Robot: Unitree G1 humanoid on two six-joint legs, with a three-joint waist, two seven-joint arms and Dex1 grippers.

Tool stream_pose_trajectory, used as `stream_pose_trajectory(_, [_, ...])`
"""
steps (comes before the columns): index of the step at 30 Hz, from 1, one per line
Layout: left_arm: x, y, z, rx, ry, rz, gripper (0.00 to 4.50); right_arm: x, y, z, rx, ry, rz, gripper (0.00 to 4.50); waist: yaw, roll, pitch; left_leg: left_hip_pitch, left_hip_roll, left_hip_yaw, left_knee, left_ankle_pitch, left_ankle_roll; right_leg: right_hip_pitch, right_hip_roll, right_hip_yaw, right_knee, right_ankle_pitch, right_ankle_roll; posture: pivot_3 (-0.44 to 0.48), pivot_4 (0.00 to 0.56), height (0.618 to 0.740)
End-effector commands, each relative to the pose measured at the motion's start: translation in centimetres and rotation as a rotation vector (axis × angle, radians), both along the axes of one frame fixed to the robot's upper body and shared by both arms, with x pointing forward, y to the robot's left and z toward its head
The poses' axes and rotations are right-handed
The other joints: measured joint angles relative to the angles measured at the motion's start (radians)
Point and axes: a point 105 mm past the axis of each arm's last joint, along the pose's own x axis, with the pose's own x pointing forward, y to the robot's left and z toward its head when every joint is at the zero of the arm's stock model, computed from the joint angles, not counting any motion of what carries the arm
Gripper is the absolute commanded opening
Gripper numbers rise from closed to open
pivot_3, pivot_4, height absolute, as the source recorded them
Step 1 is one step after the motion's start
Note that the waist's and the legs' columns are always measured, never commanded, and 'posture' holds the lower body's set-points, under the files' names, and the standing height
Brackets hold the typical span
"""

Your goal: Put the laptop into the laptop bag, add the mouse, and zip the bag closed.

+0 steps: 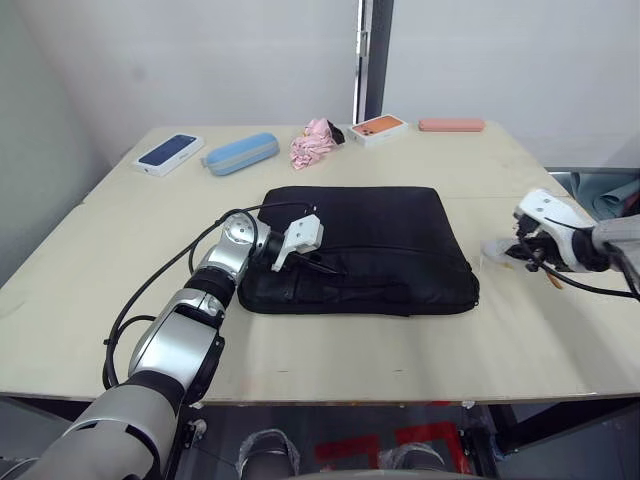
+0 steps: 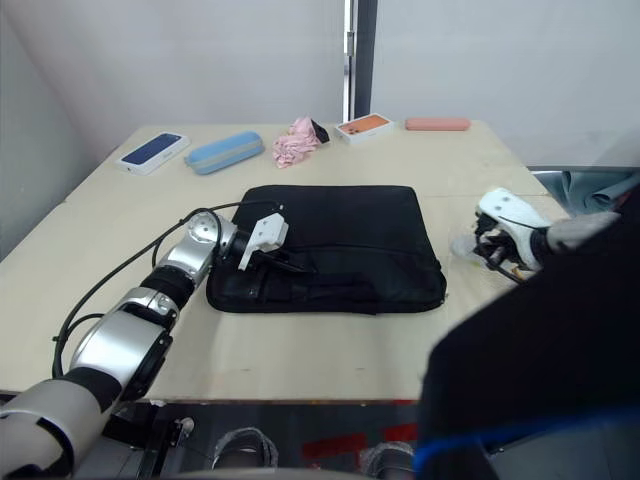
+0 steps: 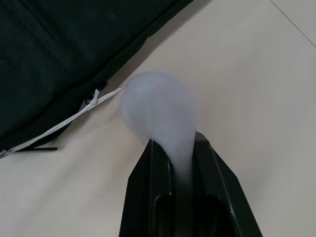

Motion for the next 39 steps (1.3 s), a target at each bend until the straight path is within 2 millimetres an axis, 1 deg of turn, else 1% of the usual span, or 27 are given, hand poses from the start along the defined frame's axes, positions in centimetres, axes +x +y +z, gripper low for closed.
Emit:
stream_pose_trajectory(1, [-1.0,1.0,-3.0,0.109,0.075,0.002,0.0,2.2,0.1,0.7,-0.065,-0.075,-0.03,0.02,-0.001,0.0,0.0,0.0,0.0,0.0,0.0,0.0,0.0,0.0,0.0,0.0,0.0,0.0,0.0,0.0,0.15,0.74])
stream_pose_trajectory(5, [-1.1,1.0,-3.1,0.106,0.084,-0.003,0.0,3.8,1.0,0.4,-0.075,-0.097,-0.038,0.02,-0.004,0.0,0.0,0.0,0.0,0.001,0.001,0.0,0.0,0.0,0.0,0.0,0.0,0.0,0.0,0.0,0.15,0.74])
stream_pose_trajectory(11, [-1.3,1.1,-3.0,0.106,0.086,-0.007,0.0,4.8,1.3,0.5,-0.107,-0.131,-0.042,0.02,-0.004,0.0,0.0,0.0,0.0,0.001,0.0,0.0,0.0,0.0,0.0,0.0,0.0,0.0,0.0,0.0,0.15,0.74])
stream_pose_trajectory(13, [-1.3,1.1,-3.1,0.108,0.088,-0.011,0.0,5.3,1.8,0.3,-0.109,-0.149,-0.038,0.02,-0.005,0.0,0.0,0.0,0.0,0.001,0.0,0.0,0.0,0.0,0.0,0.0,0.0,0.0,0.0,0.0,0.15,0.74])
stream_pose_trajectory(18, [-1.5,1.0,-3.1,0.11,0.095,-0.022,0.0,6.2,2.2,0.9,-0.06,-0.213,-0.091,0.02,-0.009,0.0,0.0,0.0,0.0,0.001,0.0,0.0,0.0,0.0,0.0,0.0,0.0,0.0,0.0,0.0,0.15,0.74])
stream_pose_trajectory(20, [-1.6,0.8,-3.0,0.107,0.097,-0.025,0.0,6.3,2.2,1.1,-0.017,-0.222,-0.112,0.02,-0.008,0.0,0.0,0.0,0.0,0.001,0.0,0.0,0.0,0.0,0.0,0.0,0.0,0.0,0.0,0.0,0.15,0.74])
stream_pose_trajectory(23, [-1.6,0.6,-2.9,0.104,0.097,-0.03,0.0,6.0,2.1,1.1,0.016,-0.222,-0.126,0.02,-0.007,0.0,0.0,0.0,0.0,0.001,0.0,0.0,0.0,0.0,0.0,0.0,-0.001,0.0,0.0,0.0,0.15,0.74])
stream_pose_trajectory(28, [-1.7,0.4,-3.0,0.106,0.101,-0.042,0.0,6.2,2.1,1.4,0.062,-0.245,-0.163,0.02,-0.008,0.0,0.0,0.0,0.0,0.001,-0.001,0.0,0.0,0.0,0.0,0.0,-0.001,0.0,0.0,0.0,0.15,0.74])
stream_pose_trajectory(32, [-1.8,0.3,-3.1,0.108,0.106,-0.049,0.0,6.5,1.6,2.2,0.114,-0.278,-0.226,0.02,-0.009,0.0,0.0,0.0,0.0,0.002,-0.001,0.0,0.0,0.0,0.0,0.0,-0.001,0.0,0.0,0.0,0.15,0.74])
stream_pose_trajectory(39, [-1.8,0.4,-3.1,0.112,0.105,-0.049,0.0,5.6,2.1,0.9,0.125,-0.212,-0.195,0.02,-0.008,0.0,0.0,0.0,0.0,0.002,-0.003,0.0,0.0,0.0,0.0,0.0,-0.003,0.0,0.0,0.0,0.15,0.74])
